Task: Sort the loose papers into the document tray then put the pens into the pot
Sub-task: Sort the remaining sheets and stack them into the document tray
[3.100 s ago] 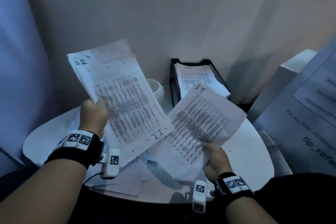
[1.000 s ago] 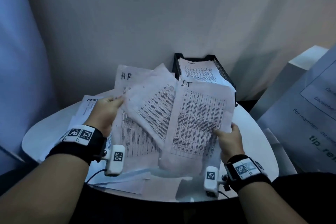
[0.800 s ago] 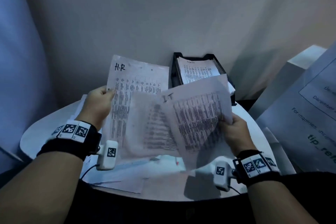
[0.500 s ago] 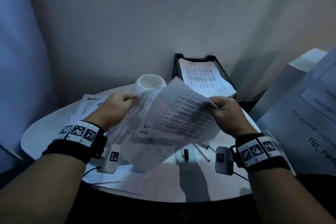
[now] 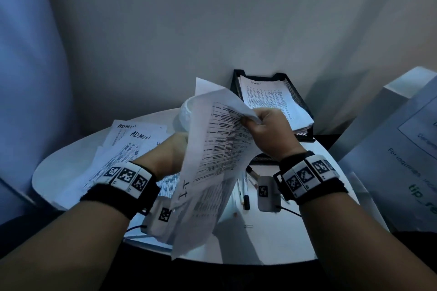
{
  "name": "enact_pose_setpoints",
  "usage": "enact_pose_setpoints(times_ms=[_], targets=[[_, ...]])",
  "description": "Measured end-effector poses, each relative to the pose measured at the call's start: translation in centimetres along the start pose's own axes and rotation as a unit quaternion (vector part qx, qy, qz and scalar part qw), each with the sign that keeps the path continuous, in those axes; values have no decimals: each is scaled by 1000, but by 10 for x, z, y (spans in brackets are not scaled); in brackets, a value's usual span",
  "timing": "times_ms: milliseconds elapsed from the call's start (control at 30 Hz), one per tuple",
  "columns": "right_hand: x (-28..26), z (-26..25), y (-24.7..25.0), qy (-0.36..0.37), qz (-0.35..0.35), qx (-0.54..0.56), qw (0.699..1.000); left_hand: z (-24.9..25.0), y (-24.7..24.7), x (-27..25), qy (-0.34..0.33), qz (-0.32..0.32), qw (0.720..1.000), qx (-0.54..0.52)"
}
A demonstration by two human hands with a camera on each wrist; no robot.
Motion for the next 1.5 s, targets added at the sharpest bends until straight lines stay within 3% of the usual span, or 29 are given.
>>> enact_pose_setpoints(times_ms=[133,300,433,567,633,800,933,1033,1200,1333,1500], targets=[[0,5,-4,-29,6,14,999,5,-12,0,-8,-12,1000,1],[-2,4,-5,-49,-3,43,998,-34,-8,7,44,42,996,-67],[-14,21,5,-76,83,70,991,-32,2,14,39,67,997,-10],[-37,67,17,-157,220,190,944,-24,23,11,3,134,989,-70],[-51,91,14,-195,240,255,916,-26,31,8,-7,152,982,-112],[-79,124,-20,-252,180,426,850,-24,27,12,-30,136,969,-203],[-84,120,-49,-253,93,529,805,-23,13,12,-23,93,975,-200],[-76,116,-64,-252,68,518,814,-25,6,13,-16,94,978,-187],[-57,103,-78,-264,95,439,854,-28,11,14,13,85,989,-122],[-37,90,-89,-253,97,442,855,-31,41,7,42,185,981,45],[-27,102,-110,-304,77,426,848,-37,91,-17,55,280,955,76]])
Point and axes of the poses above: each hand's wrist, its own x-axis towards the middle knuckle, its own y-axis out of the back of the hand, z = x × y, the point moved 4 cm from there along x, towards the middle knuckle, and after that the axes turned 12 degrees about -z, right-handed, at the moved point
